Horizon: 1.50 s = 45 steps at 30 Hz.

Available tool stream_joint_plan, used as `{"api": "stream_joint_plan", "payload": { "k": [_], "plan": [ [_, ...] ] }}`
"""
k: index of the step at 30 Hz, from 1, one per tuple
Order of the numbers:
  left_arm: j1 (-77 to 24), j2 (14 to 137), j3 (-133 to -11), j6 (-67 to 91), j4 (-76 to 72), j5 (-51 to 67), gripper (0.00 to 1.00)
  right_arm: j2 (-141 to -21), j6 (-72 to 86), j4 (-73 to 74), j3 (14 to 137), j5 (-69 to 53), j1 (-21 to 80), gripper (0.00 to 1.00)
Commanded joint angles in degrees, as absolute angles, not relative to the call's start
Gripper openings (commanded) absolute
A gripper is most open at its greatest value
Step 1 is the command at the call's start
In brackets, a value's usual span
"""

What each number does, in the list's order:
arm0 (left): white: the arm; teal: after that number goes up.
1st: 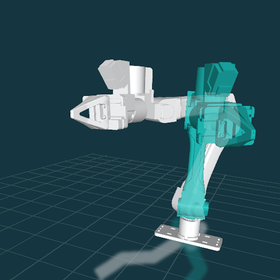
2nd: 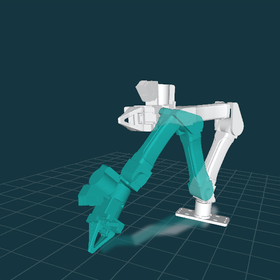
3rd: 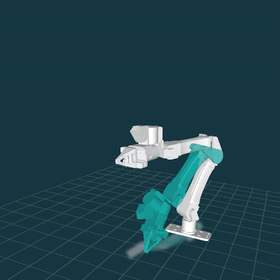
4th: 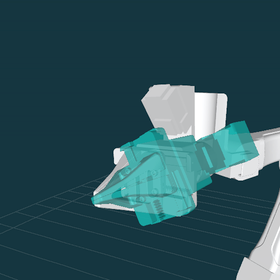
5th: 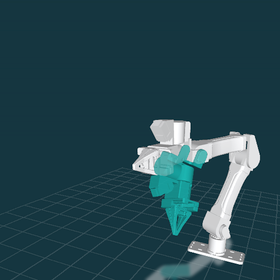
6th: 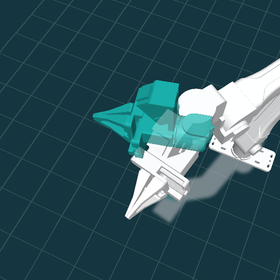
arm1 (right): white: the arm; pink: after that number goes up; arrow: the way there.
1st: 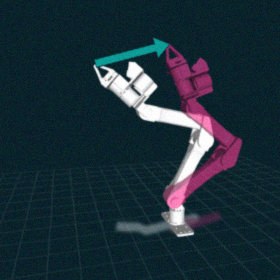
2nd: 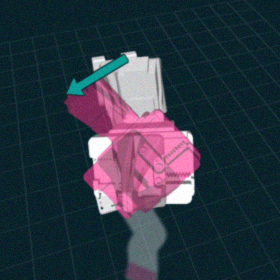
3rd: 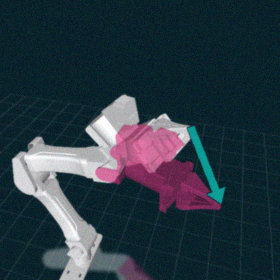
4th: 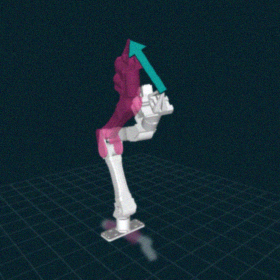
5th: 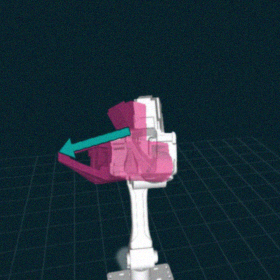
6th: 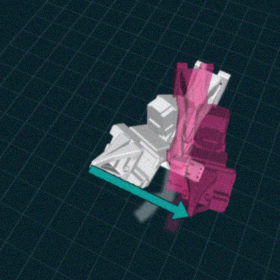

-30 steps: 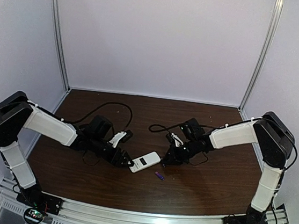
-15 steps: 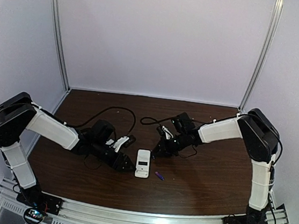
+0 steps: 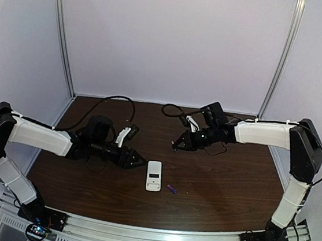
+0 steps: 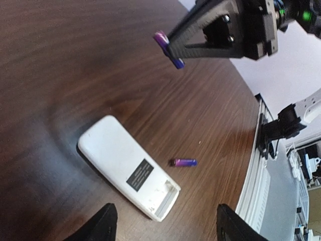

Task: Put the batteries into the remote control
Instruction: Adjust the remote control without the battery cover at the center of the board, then pass from the right arm to the left

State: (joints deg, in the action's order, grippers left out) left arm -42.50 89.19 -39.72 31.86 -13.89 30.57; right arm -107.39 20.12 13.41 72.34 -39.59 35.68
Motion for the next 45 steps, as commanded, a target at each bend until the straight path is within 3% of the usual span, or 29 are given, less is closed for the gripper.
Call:
{"api": "stream_joint_plan", "payload": {
  "k": [1,17,36,43,45],
  "plan": [
    [-41.0,84.51,-39.92,36.56,-20.32,29.92,0.68,-99.95,11.37,12.64,69.24,-38.29,37.71,0.0],
    [-41.36,85.99,-42.02,49.44,-32.6,36.61,0.49,-92.08,-9.15,18.79,70.33,-18.32,51.73,0.02],
    [-45.09,90.79,-45.42,48.91,-31.17,36.51,0.37,-93.74,-12.67,22.24,74.26,-12.1,57.61,0.04],
    [-45.15,91.92,-45.49,49.94,-32.65,37.64,0.19,-93.55,-12.78,22.2,74.53,-10.15,58.28,0.04],
    [-45.16,91.93,-45.31,50.0,-32.98,37.95,0.08,-93.6,-12.79,22.25,74.47,-9.97,58.27,0.07]
  ]
}}
